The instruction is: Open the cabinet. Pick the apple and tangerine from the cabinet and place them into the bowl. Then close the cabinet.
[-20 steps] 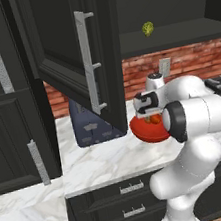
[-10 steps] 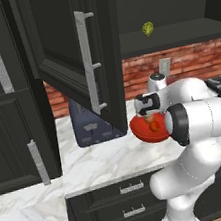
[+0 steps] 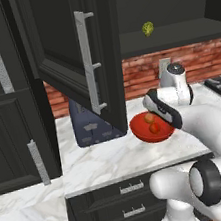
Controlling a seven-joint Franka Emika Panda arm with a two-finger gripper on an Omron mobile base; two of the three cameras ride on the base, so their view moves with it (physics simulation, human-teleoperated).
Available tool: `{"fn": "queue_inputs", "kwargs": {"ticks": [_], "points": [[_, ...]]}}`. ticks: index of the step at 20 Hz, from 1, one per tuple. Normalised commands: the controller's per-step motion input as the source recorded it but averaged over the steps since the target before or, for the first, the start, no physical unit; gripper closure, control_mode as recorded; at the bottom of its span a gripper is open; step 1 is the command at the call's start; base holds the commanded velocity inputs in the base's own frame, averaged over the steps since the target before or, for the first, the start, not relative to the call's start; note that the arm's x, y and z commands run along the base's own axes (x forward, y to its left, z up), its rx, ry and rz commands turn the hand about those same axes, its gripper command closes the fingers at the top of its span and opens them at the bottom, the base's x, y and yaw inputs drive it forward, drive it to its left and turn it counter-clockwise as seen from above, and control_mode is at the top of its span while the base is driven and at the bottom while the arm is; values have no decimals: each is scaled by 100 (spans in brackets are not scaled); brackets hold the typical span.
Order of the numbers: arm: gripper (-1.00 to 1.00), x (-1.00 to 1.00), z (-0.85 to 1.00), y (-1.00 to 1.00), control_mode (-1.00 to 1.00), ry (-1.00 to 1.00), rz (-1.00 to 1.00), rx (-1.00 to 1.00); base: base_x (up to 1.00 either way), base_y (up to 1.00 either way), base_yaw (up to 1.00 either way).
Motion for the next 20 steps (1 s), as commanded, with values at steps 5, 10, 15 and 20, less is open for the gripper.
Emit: {"fn": "queue_inputs", "kwargs": {"ticks": [5, 10, 15, 20], "points": [[-100, -100, 100, 16, -100, -21, 0, -1, 0, 0, 0], [-100, -100, 100, 40, -100, -26, 2, -7, 0, 0, 0], [-100, -100, 100, 50, -100, -32, 6, -11, 0, 0, 0], [-100, -100, 100, 38, -100, -37, 7, -8, 0, 0, 0]]}}
